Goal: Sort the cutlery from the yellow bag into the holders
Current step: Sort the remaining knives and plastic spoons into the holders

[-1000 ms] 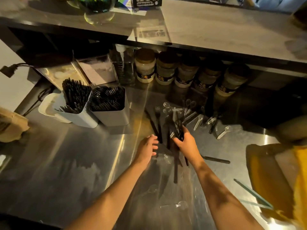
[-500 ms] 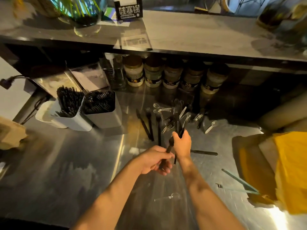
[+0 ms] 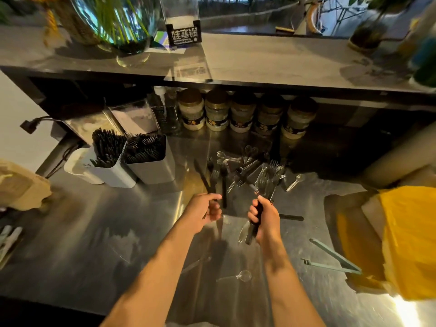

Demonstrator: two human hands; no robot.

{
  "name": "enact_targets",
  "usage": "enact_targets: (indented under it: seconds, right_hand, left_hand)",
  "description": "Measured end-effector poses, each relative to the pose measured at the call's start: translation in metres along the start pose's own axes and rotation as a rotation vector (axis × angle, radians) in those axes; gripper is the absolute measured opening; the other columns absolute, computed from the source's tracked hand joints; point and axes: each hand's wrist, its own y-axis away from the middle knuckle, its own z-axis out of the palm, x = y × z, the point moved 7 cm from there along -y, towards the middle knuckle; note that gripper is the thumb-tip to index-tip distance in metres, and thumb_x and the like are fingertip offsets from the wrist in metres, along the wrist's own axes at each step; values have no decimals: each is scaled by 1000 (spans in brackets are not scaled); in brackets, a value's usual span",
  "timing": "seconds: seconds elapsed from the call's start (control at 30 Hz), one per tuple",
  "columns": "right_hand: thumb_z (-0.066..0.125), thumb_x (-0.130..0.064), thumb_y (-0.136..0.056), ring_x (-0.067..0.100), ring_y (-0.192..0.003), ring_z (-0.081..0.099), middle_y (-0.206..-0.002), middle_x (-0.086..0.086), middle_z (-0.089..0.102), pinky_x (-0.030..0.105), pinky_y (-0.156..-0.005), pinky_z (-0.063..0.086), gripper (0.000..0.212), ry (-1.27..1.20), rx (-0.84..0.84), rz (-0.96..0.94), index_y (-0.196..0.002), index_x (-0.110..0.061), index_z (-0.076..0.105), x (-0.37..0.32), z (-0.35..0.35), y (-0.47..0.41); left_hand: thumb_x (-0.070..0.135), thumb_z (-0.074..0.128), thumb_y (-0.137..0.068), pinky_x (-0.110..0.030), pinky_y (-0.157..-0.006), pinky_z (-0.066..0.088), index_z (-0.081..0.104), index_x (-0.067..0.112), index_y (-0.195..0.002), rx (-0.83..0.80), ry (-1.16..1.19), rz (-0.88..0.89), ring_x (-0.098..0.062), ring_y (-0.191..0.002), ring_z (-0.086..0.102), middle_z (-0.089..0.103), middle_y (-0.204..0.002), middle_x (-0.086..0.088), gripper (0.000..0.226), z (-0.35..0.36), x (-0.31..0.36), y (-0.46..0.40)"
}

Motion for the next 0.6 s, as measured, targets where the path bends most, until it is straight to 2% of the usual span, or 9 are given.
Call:
enact_targets:
  seconds: [0.07,0.13,0.23,0.3,0.33,0.37,0.43,0.5,0.6]
  right_hand:
    - [52,-14,-96,7,-43,32,-62,-1,43,18,-34,24,9,-108,-116,74,-88,-11,51,8,7,8]
    - [54,-19,-91,6,-40,30,-59,-3,38,17,-32,25,11,-226,-214,147,-88,-9,53,12,19,17]
    - [60,-18,-87,5,-37,31,-57,-4,35,15,-29,27,12,-283,-317,187,-92,-7,57,11,31,30]
    - [79,-19,-74,5,-35,32,-53,-3,36,16,-29,28,32,-203,-394,220,-77,-10,49,16,38,41]
    - [83,-19,-70,5,-34,32,-52,-3,37,16,-29,28,38,-167,-404,241,-75,-11,47,19,39,47]
    - [80,-18,-72,5,-34,31,-52,-2,37,16,-29,27,35,-150,-387,248,-76,-11,46,22,39,49]
    - [62,-18,-83,4,-35,31,-54,-2,39,15,-28,24,17,-132,-333,233,-81,-13,45,22,40,54]
    - [56,-17,-85,5,-36,31,-56,0,41,15,-29,23,15,-72,-325,227,-79,-13,43,20,43,60]
    - [56,-15,-90,5,-39,33,-61,2,43,15,-30,24,11,130,-379,206,-89,-7,50,13,45,68]
  left_hand:
    - [13,41,-106,-32,-66,56,56,-1,-127,-1,160,-2,-25,-81,70,69,-97,-15,29,13,-6,-6]
    - [15,39,-107,-35,-78,54,48,-1,-137,-38,318,-3,-34,-115,62,61,-130,-20,35,30,-7,-6]
    - [16,41,-107,-34,-88,50,52,3,-134,-62,527,72,-31,-126,57,57,-138,-18,32,50,6,1]
    - [17,35,-108,-37,-98,45,54,6,-128,-100,649,148,-31,-125,57,60,-133,-17,29,56,19,7]
    - [17,32,-109,-39,-102,43,54,8,-127,-130,691,184,-30,-121,59,62,-128,-15,29,57,23,10]
    - [17,31,-109,-40,-102,44,54,10,-124,-145,716,213,-30,-114,62,65,-120,-14,28,57,26,13]
    - [16,42,-106,-40,-89,53,60,9,-105,-112,745,245,-26,-91,68,67,-94,-11,19,52,26,16]
    - [15,55,-101,-34,-67,57,59,10,-86,-40,769,279,-20,-65,63,55,-72,-5,16,42,29,19]
    - [16,55,-101,-25,-46,46,60,13,-91,139,840,321,-11,-47,49,48,-64,1,12,9,38,26]
